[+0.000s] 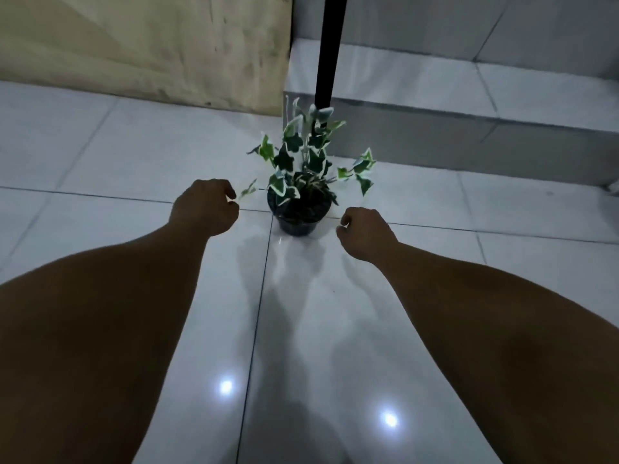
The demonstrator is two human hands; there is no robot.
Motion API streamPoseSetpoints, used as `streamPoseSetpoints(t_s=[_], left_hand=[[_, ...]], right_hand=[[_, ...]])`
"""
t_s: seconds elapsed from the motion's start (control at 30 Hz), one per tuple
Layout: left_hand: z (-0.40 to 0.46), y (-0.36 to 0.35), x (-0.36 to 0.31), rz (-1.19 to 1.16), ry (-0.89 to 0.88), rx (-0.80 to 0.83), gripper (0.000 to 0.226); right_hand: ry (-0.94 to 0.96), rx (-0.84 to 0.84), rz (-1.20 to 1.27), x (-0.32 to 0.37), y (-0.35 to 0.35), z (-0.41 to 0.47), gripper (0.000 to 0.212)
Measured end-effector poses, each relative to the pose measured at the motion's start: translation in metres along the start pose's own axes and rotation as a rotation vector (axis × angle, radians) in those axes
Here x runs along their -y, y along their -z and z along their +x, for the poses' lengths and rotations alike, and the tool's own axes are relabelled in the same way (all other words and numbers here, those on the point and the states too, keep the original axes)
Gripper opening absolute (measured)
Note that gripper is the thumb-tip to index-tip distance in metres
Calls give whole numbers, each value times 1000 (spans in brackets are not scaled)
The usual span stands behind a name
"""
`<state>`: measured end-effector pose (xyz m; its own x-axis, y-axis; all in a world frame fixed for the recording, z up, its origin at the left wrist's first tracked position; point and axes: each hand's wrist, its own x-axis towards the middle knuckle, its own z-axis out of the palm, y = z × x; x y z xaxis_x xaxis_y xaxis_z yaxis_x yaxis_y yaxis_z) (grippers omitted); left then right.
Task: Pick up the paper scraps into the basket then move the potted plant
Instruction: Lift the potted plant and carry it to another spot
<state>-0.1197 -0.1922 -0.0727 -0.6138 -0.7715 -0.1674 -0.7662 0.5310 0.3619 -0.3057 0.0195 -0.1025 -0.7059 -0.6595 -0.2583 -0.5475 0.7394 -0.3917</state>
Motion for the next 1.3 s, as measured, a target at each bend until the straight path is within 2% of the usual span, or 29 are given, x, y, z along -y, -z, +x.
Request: streamPoseSetpoints(t_s=[0.1,0.33,0.47,0.67,0.7,0.8,0.93,0.97,1.1,1.3], left_hand=[[16,-54,25,-77,45,35,27],[38,-133,20,-402,196,27,40],[59,-147,7,-675,301,-1,51],[84,-150,-10,-953,262,-2,68],[86,-149,-12,-979,263,1,68],[95,-152,-19,-1058,234,23,48],[106,-155,-20,-1117,251,38,61],[108,-156,-19,-1125,246,49,59],[111,-155,-27,-1173,177,90,31],[119,-176,-28,-1154,111,36,32]], right_hand=[[-34,-26,55,-21,-50,23,24],[-155,-148,339,-34,-107,58,25],[-233,-287,529,-27,-115,78,31],[-366,-316,1005,-6,-115,103,39],[-377,-310,1092,-2,-117,106,36],[-350,-312,1259,9,-117,114,34],[-304,-314,1266,17,-120,130,37],[-300,-313,1255,19,-120,131,36],[-316,-326,1230,23,-124,138,39],[-319,-334,1247,24,-130,142,46]])
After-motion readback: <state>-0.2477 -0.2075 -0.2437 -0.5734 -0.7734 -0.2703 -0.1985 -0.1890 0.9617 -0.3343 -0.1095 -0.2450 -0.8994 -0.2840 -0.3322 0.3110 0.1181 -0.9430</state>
